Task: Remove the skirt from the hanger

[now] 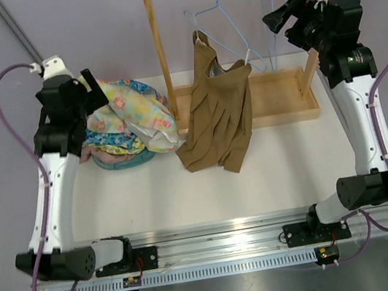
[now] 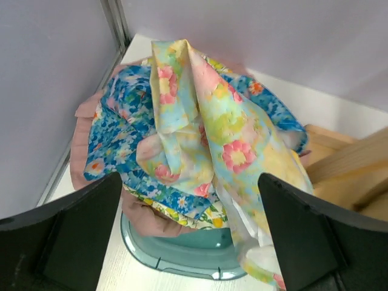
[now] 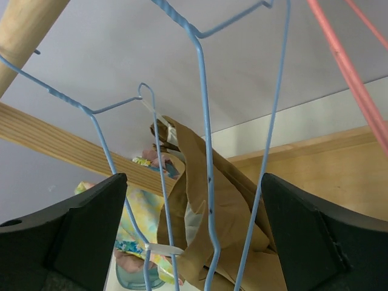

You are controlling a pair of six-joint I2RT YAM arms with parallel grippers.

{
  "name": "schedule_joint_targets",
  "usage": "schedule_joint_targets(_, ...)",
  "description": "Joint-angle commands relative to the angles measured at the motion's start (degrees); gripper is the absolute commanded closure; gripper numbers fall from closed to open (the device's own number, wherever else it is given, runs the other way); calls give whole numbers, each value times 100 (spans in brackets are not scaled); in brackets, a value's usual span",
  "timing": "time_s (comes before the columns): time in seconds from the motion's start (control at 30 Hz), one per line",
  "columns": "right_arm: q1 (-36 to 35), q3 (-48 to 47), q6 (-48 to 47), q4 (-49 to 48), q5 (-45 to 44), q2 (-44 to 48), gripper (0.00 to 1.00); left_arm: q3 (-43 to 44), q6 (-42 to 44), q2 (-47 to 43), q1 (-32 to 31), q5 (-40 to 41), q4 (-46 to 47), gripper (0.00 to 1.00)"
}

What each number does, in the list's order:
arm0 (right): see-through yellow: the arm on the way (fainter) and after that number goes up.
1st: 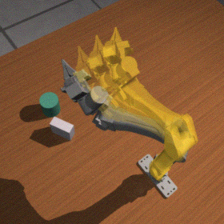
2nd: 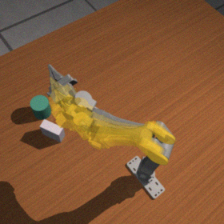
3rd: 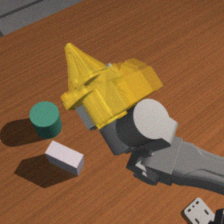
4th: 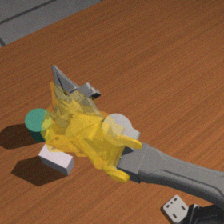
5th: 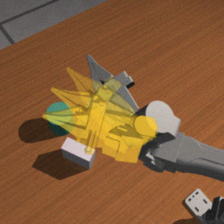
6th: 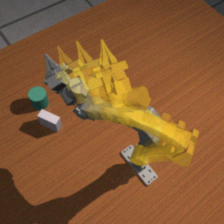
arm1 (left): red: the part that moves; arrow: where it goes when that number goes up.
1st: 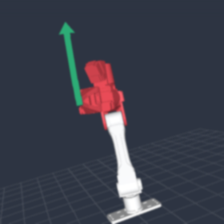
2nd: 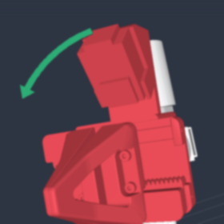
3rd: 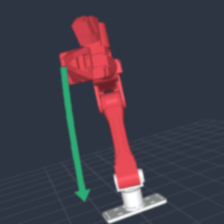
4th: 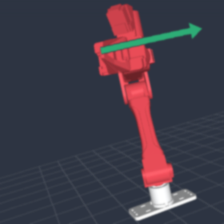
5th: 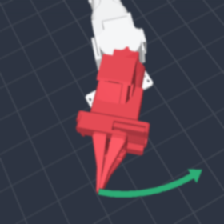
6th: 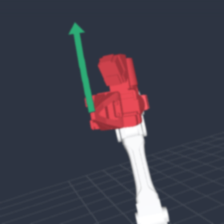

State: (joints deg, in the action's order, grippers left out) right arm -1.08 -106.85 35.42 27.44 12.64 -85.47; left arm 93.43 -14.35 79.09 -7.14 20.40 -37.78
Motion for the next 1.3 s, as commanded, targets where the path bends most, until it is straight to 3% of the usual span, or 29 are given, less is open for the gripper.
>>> schedule_joint_targets(0.0,29,-222,-351,261,-516,434,0,-667,-156,-972,-24,-554,-238,1)
schedule_joint_targets(0.17,29,-82,-554,113,-623,1006,0,-1817,-340,-2177,-130,-915,-669,1)
schedule_joint_targets(0.3,29,-90,-440,-431,865,1147,1,-2784,-508,-2881,-244,-1047,-810,1)
schedule_joint_targets(0.47,-154,-512,-369,-460,1688,569,1,-3716,-516,-3268,-445,-566,-871,1)
schedule_joint_targets(0.67,-752,-1707,-975,541,1356,-608,4,-3972,-780,-3417,-482,-309,-1065,1)
schedule_joint_targets(0.9,-894,-1752,-1300,438,406,-1094,9,-4289,-745,-3655,-482,-396,-801,1)
schedule_joint_targets(0.97,-894,-1734,-1266,385,362,-1199,12,-4324,-745,-3690,-482,-414,-792,1)
schedule_joint_targets(1.27,-1113,-1532,-1125,59,581,-1542,44,-4351,-736,-3717,-482,-485,-748,1)
